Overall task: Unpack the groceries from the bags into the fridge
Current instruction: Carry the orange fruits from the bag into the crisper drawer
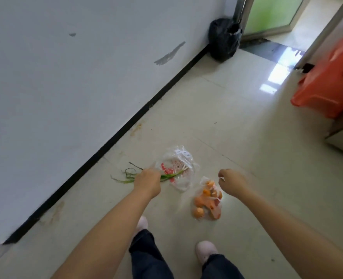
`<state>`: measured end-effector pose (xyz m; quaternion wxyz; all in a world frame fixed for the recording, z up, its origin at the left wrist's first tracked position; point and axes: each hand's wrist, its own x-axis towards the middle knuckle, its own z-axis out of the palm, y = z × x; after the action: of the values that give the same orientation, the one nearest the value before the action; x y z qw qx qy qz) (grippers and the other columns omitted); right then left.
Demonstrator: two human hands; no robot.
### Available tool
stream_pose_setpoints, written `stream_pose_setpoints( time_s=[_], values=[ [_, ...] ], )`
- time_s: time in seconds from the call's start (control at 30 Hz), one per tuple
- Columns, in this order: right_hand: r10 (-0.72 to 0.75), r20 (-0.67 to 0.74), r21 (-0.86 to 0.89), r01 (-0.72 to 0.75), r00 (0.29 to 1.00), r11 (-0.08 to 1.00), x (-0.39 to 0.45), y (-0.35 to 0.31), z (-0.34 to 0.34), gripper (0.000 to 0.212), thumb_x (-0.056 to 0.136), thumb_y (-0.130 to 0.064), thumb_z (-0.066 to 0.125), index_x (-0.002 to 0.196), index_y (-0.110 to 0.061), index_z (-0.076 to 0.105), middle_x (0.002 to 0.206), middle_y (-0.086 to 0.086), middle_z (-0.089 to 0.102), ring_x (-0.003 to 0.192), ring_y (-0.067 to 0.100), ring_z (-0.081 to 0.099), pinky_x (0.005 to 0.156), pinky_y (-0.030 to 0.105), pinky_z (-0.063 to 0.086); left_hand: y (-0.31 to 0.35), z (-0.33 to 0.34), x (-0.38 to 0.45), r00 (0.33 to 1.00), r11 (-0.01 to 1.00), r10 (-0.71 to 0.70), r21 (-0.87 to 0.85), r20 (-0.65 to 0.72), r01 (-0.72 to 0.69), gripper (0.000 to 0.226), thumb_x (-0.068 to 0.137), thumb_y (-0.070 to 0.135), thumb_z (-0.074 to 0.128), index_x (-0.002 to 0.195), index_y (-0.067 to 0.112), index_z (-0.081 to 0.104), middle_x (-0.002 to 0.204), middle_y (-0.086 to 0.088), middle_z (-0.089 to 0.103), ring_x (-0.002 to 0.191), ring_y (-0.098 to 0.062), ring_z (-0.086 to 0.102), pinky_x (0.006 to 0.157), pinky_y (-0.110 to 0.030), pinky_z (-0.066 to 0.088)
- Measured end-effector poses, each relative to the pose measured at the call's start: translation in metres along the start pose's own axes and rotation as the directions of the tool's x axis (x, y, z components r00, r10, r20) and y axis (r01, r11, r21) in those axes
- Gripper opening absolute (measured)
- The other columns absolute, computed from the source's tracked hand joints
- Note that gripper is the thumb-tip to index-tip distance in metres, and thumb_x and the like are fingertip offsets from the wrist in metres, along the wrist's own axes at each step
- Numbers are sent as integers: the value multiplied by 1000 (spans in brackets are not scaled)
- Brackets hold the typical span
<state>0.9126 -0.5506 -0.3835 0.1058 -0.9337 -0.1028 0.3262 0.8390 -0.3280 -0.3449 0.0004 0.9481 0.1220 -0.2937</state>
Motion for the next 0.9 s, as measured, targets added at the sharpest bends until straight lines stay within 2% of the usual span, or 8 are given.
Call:
stream_pose_setpoints(
  time_s=[0.27, 0.47, 0.53, 0.6, 0.67, 0.77, 0.83, 0.9],
  values=[
    [345, 67, 111, -351, 936, 930, 45, -7, 95, 34, 92, -14, 41, 122, -5, 52, 126, 17, 56, 116, 30, 54, 90, 32, 45, -42, 56, 133, 949, 939, 282, 161, 144, -304, 29, 95, 11, 39, 119, 7, 54, 127, -14, 53, 118, -31, 52, 91, -37, 46],
    [291, 2, 108, -290, 957, 951, 119, -9, 184, 28, 89, -19, 45, 107, -9, 63, 117, 12, 63, 110, 30, 57, 88, 34, 43, -42, 140, 221, 924, 915, 309, 194, 226, -354, 29, 95, 13, 37, 119, 8, 52, 128, -12, 53, 120, -29, 50, 92, -38, 44],
    [288, -87, 40, -285, 954, 958, 155, 5, 224, 26, 81, -18, 47, 92, -7, 68, 97, 13, 69, 94, 35, 65, 80, 41, 49, -35, 184, 255, 922, 916, 304, 192, 240, -352, 28, 95, 13, 37, 117, 8, 53, 127, -12, 55, 118, -29, 52, 91, -38, 45],
    [308, -166, 17, -309, 937, 951, 189, 19, 263, 16, 69, -14, 58, 76, -6, 70, 81, 15, 71, 81, 37, 69, 75, 52, 53, -28, 232, 290, 927, 930, 283, 167, 248, -329, 28, 95, 13, 38, 117, 7, 53, 126, -12, 55, 118, -29, 53, 91, -38, 46],
    [342, -171, -28, -352, 924, 936, 224, 40, 309, 19, 63, -10, 74, 81, -6, 71, 90, 17, 72, 93, 36, 68, 85, 58, 47, -19, 283, 325, 929, 940, 274, 134, 250, -313, 29, 95, 15, 39, 119, 6, 52, 126, -12, 55, 118, -29, 53, 92, -38, 46],
    [352, -223, -105, -382, 909, 918, 268, 69, 373, 10, 57, -12, 72, 62, -8, 65, 67, 12, 70, 69, 32, 71, 74, 49, 52, -7, 355, 381, 938, 949, 274, 99, 213, -299, 29, 96, 16, 38, 119, 6, 52, 125, -13, 57, 117, -30, 55, 91, -39, 47],
    [342, -233, -115, -375, 910, 920, 289, 79, 403, 11, 62, -16, 66, 57, -9, 58, 53, 10, 61, 49, 30, 64, 53, 37, 50, 0, 395, 418, 943, 952, 280, 73, 181, -297, 29, 96, 17, 39, 119, 6, 53, 123, -14, 58, 115, -31, 56, 90, -40, 48],
    [389, -227, -133, -424, 893, 896, 302, 85, 427, 17, 73, -21, 69, 78, -7, 60, 72, 12, 66, 62, 31, 66, 50, 32, 46, 10, 428, 453, 942, 948, 309, 40, 134, -317, 32, 96, 22, 44, 122, 6, 52, 123, -14, 58, 114, -31, 56, 90, -40, 48]
  ],
)
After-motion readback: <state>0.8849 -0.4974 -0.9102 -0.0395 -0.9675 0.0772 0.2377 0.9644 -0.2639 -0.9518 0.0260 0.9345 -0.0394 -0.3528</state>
